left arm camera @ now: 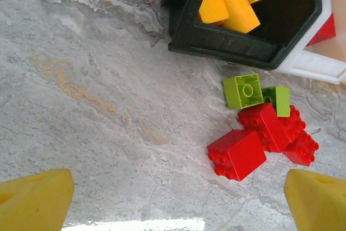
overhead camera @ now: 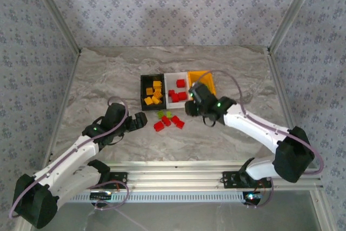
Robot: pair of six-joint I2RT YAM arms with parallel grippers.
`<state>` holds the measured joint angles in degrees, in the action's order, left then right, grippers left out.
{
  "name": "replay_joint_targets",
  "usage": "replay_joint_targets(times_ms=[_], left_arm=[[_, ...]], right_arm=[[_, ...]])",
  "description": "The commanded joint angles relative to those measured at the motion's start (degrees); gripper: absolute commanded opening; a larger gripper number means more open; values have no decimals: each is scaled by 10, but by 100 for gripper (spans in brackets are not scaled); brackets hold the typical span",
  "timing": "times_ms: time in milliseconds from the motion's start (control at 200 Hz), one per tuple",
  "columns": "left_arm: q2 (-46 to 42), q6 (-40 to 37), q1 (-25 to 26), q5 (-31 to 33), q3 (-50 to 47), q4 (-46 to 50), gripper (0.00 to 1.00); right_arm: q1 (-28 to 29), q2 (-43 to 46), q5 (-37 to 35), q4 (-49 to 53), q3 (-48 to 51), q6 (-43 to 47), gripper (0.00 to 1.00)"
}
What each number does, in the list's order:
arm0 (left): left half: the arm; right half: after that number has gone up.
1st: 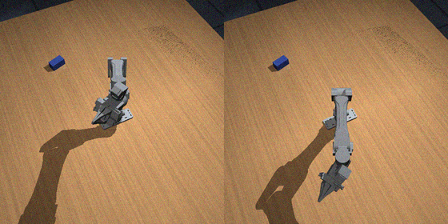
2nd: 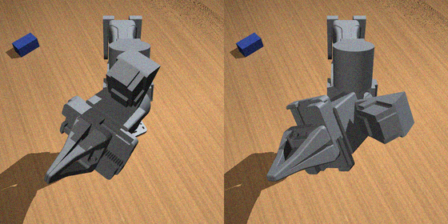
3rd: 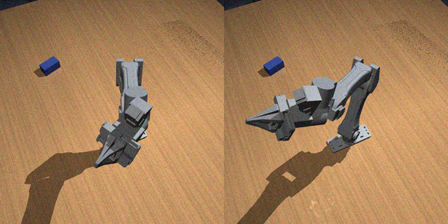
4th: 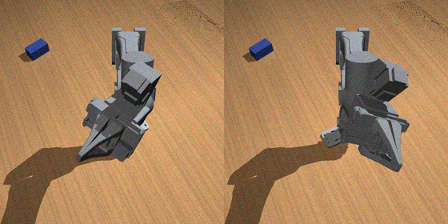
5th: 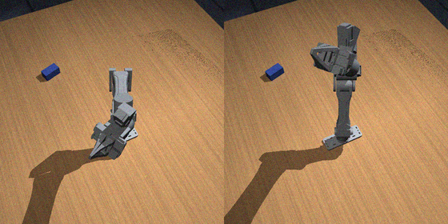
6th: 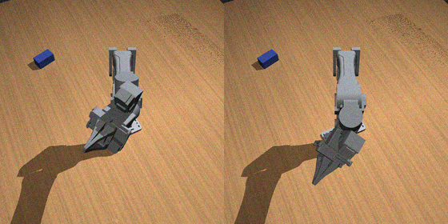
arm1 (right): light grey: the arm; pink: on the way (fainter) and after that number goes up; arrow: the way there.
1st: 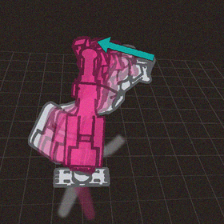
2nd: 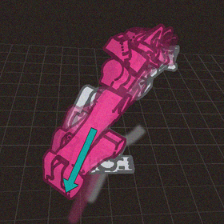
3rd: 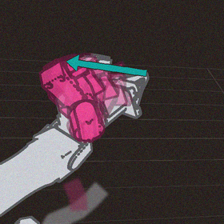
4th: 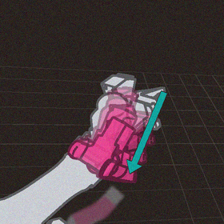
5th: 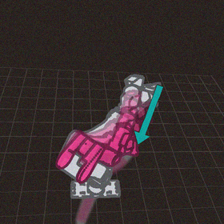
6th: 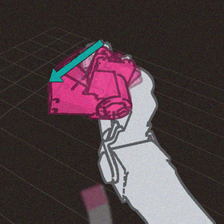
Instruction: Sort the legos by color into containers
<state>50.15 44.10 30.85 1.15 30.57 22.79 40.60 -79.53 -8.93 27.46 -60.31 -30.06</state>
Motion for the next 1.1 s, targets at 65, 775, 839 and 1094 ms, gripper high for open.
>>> replay_joint_targets(times_ms=[65,775,839,1094], left_arm=[[-2,8,-4,8,-2,-10,100],[102,-87,25,-19,25,-61,98],[142,-105,48,-12,45,-62,97],[328,-168,139,41,144,-30,89]], right_arm=[[-75,-111,-37,0,-106,-5,37],[-102,-169,-38,-11,-166,-45,83],[-83,-137,-36,-25,-127,-51,84],[-36,-61,-55,-29,-22,-77,85]])
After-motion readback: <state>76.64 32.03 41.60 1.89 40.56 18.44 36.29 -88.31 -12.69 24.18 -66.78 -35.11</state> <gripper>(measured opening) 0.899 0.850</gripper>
